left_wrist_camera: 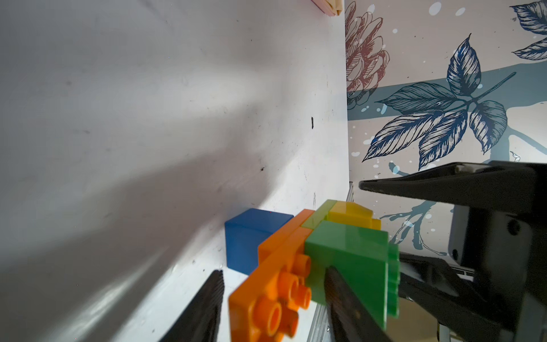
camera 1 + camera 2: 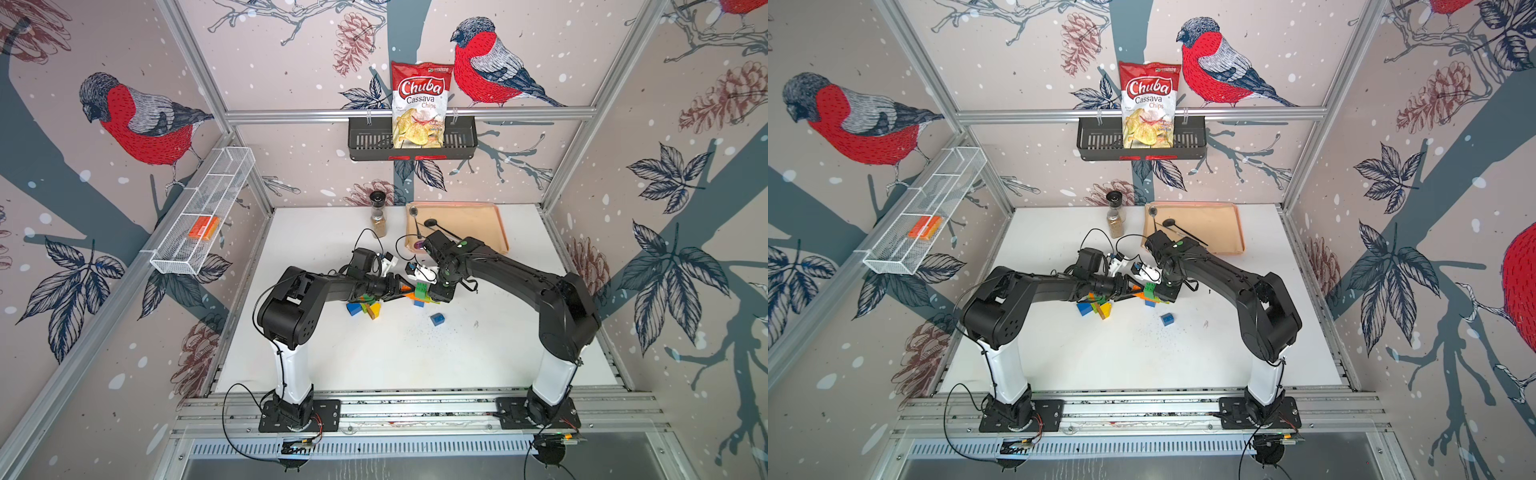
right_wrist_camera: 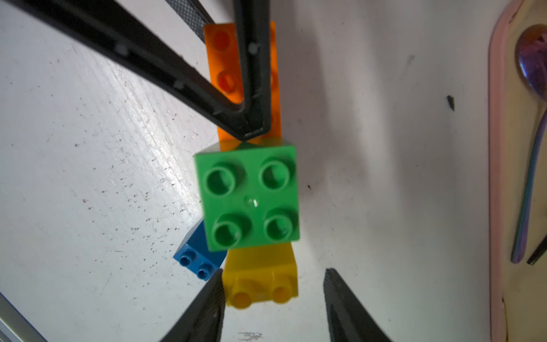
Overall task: Assemble a fork with lego
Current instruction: Assemble the lego brick with the lego brick, then move the lego brick at the center of the board.
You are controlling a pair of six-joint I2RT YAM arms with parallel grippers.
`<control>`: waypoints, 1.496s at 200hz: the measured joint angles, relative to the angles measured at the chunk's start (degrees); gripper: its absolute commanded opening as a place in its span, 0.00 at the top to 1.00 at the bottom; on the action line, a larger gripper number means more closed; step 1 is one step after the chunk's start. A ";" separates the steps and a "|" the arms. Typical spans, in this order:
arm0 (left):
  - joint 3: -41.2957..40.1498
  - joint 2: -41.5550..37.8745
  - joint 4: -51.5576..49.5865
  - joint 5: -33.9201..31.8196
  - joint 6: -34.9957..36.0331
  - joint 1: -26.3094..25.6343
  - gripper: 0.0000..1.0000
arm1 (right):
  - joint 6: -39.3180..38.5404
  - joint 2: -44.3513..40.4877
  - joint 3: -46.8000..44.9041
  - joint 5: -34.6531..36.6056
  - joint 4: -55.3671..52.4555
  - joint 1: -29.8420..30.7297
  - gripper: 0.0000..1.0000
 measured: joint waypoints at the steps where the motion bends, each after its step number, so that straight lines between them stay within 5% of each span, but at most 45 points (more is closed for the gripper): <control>1: 0.00 -0.02 0.00 -0.02 0.02 0.00 0.43 | 0.02 -0.02 -0.02 -0.02 0.00 0.00 0.44; 112: -1.38 -4.00 -4.96 -3.93 2.97 1.66 0.30 | 8.13 -10.88 -5.16 -3.17 4.94 0.35 0.47; 247: -10.49 -20.48 -9.90 -9.40 6.16 4.68 0.34 | 52.19 -30.75 -30.80 4.85 21.18 7.98 0.45; 299: -11.85 -21.81 -10.95 -10.38 7.15 5.33 0.34 | 59.84 -30.05 -37.68 7.32 28.87 10.47 0.44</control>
